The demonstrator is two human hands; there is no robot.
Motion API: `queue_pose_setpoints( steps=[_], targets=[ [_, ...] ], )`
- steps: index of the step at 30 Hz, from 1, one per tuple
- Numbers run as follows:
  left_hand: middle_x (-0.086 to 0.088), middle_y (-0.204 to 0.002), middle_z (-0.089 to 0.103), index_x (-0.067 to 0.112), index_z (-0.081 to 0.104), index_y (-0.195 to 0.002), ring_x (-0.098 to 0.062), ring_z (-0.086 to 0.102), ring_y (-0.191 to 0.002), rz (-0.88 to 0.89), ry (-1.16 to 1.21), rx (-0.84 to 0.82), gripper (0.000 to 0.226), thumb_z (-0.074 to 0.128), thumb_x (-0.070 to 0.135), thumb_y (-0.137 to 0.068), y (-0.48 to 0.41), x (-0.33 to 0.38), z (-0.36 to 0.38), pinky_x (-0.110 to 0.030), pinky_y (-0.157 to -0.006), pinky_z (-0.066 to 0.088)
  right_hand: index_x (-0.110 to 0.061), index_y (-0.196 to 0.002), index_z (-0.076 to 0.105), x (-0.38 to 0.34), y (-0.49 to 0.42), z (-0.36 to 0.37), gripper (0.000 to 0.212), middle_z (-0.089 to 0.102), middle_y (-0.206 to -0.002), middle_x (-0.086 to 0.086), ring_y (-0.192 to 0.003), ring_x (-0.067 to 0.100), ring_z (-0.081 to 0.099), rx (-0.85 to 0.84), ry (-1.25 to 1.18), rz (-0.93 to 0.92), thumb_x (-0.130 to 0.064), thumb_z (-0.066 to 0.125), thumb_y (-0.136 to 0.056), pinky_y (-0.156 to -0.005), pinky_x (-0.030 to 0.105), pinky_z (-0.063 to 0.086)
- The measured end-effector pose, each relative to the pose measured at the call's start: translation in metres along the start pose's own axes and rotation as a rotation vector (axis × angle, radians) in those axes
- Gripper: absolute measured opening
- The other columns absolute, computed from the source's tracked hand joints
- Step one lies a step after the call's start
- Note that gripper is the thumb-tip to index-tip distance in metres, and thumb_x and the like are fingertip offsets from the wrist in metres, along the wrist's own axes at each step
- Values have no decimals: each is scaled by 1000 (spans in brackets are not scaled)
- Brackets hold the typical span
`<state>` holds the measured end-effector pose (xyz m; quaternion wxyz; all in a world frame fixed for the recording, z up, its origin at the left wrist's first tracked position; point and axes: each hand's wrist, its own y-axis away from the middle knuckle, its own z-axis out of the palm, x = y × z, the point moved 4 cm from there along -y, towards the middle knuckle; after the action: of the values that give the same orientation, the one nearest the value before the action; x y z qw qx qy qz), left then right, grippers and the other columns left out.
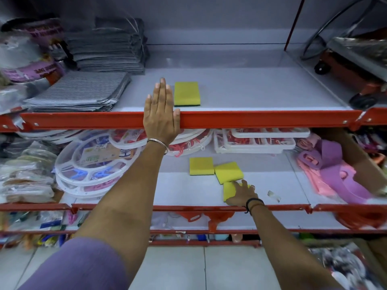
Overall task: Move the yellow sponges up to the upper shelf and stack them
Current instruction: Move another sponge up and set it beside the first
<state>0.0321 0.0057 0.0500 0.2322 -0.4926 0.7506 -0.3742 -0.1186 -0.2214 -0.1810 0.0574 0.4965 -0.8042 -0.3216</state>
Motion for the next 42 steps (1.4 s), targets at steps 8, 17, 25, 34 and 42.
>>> queue_pose_setpoints(
  steps=[8, 17, 25, 34, 42],
  targets=[
    [-17, -148, 39, 1, 34, -143, -26, 36, -139, 19, -26, 46, 59, 23, 32, -95, 0, 0, 1, -37, -115, 17, -3, -146, 19, -35, -6, 8, 91, 56, -130, 13, -112, 31, 60, 237, -89, 98, -64, 46, -85, -80, 37, 52],
    [-16, -148, 41, 1, 36, -142, -26, 38, -138, 29, -38, 57, 59, 22, 32, -94, 0, 0, 2, -38, -115, 19, -25, -150, 15, -47, -12, 16, 97, 7, -160, 2, -145, 29, 15, 74, 63, -271, -55, 66, -74, -114, 47, 26],
    [-16, -147, 42, 2, 34, -143, -24, 38, -138, 29, -35, 62, 59, 16, 34, -96, -1, -1, 3, -38, -115, 21, -21, -148, 19, -54, -5, -14, 103, 23, -150, 9, -135, 33, 29, 140, 34, -278, -36, 78, -65, -104, 41, 40],
    [-15, -149, 39, 1, 35, -143, -25, 38, -138, 20, -28, -51, 59, 21, 32, -94, -1, 0, -6, -37, -115, 19, -32, -138, 36, -96, 123, -147, 95, 38, -129, -9, -124, 19, 37, 55, -56, -605, -35, 85, -56, -99, 35, 40],
    [-14, -150, 38, 2, 37, -142, -26, 37, -139, 7, -23, -127, 58, 23, 31, -94, 0, 1, -13, -37, -115, 22, -27, -124, 48, -125, 151, -279, 75, 44, -130, 3, -116, 23, 41, 514, -170, -736, -24, 84, -58, -94, 35, 40]
  ],
)
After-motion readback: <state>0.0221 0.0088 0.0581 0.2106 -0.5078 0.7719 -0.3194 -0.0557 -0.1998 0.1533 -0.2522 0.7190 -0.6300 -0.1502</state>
